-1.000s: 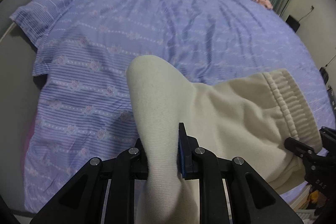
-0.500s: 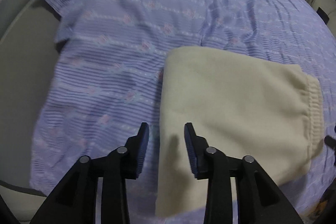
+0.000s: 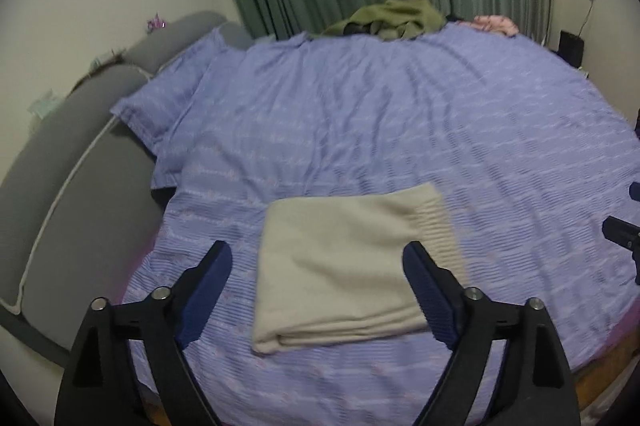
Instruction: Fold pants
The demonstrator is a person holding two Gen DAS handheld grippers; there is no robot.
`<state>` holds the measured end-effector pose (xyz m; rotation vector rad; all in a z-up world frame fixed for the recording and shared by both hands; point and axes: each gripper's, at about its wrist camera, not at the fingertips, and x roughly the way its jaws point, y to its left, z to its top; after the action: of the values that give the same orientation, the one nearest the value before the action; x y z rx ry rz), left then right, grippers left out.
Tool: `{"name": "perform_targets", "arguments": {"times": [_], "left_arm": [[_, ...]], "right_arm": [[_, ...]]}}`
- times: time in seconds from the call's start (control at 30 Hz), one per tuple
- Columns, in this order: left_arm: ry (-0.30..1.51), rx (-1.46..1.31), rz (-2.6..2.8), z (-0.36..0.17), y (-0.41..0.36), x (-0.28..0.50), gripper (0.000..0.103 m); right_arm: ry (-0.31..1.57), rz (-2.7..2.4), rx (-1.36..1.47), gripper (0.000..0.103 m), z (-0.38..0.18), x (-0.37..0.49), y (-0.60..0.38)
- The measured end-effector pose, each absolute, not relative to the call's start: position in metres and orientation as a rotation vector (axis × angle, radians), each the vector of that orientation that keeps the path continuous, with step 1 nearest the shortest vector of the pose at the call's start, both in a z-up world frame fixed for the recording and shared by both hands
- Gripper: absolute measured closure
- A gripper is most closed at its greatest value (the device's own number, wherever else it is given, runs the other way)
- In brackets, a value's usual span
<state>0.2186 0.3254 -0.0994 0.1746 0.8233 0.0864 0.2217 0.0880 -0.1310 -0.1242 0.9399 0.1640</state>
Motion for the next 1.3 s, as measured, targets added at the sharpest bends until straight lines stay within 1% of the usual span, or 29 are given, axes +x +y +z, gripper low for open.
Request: {"name": "perform_targets", "arguments": {"times": [0.2,0.3,0.47,0.53,0.87,1.3], "left_arm": [[0.774,0.139,0.050,-0.053,0.248,0.160,0.008],[0.755,0.106,0.030,-0.036,0.217,0.133,0.003],[0.725,0.106,0.019,-0.013,0.167,0.091,0.003],[0.715,0.095,0.015,-0.007,0.152,0.078,0.001],[0.695,0.048,0.015,0.014,0.099,0.026,0.000],[0.670,0.051,-0.028,0.026,0.071,0.010,0.000]], "right_arm": [[0.835,0.174,-0.141,0.009,-0.075,0.165,0.039],[0.799,0.177,-0.160,0.009,-0.053,0.135,0.013],[0.758,0.180,-0.141,0.009,-0.026,0.090,-0.029],[0.752,0.181,-0.124,0.009,-0.019,0.076,-0.045],[0.727,0.201,-0.076,0.009,0.000,0.026,-0.105],[0.702,0.154,-0.051,0.009,0.007,0.001,-0.136]]}}
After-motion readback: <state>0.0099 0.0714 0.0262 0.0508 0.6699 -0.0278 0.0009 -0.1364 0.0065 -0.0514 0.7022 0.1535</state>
